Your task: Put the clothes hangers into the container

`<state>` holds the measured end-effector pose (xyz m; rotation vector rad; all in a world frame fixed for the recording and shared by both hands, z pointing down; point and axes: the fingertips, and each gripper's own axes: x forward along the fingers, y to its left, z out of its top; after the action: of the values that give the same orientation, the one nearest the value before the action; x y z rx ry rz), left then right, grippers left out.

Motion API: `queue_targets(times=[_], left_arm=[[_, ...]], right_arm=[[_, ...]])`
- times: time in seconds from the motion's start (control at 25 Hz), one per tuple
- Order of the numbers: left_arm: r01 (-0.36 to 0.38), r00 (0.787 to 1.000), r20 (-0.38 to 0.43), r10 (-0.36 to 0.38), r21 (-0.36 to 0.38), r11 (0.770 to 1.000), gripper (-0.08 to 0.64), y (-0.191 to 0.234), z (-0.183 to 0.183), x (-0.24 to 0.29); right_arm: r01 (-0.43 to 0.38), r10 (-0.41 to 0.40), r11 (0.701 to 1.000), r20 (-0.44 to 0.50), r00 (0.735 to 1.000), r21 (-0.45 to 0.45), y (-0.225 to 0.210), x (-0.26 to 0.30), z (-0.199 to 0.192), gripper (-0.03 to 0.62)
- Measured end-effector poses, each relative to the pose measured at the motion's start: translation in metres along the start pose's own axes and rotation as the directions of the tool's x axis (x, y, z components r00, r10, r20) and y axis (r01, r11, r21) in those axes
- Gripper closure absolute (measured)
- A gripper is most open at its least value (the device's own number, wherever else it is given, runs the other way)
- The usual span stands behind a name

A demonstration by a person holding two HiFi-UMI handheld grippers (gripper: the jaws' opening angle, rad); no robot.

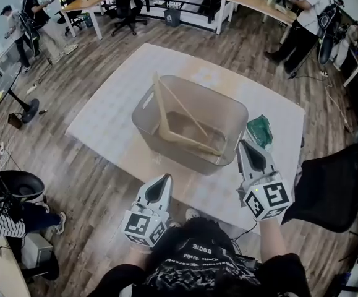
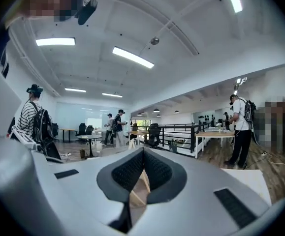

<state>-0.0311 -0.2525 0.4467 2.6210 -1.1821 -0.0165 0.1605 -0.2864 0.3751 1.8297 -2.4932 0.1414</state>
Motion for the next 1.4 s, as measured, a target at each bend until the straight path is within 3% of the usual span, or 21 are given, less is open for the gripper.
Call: queue_targets(times=[0.36, 0.6, 1.16, 1.4], left_arm=[[0.132, 0.991, -0.028, -0.132, -0.002, 0.991, 0.54, -0.029, -0.015, 0.004], [0.148, 0.988, -0.045, -0.147, 0.014, 0.989, 0.54, -0.038, -0.017, -0.001], [0.137, 0.99, -0.022, -0.136, 0.027, 0.99, 0.54, -0.035, -0.018, -0.007], [0.126, 0.992, -0.024, -0.125, 0.016, 0.992, 0.54, -0.036, -0.022, -0.009]], right_arm=[[0.103, -0.101, 0.994, -0.077, 0.992, 0.02, 0.017, -0.049, -0.075, 0.583], [0.161, -0.155, 0.986, -0.147, 0.977, 0.033, 0.023, -0.072, -0.106, 0.583], [0.163, -0.159, 0.986, -0.114, 0.981, 0.034, 0.03, -0.078, -0.095, 0.584], [0.133, -0.138, 0.99, -0.129, 0.982, -0.045, 0.039, -0.074, -0.097, 0.586]])
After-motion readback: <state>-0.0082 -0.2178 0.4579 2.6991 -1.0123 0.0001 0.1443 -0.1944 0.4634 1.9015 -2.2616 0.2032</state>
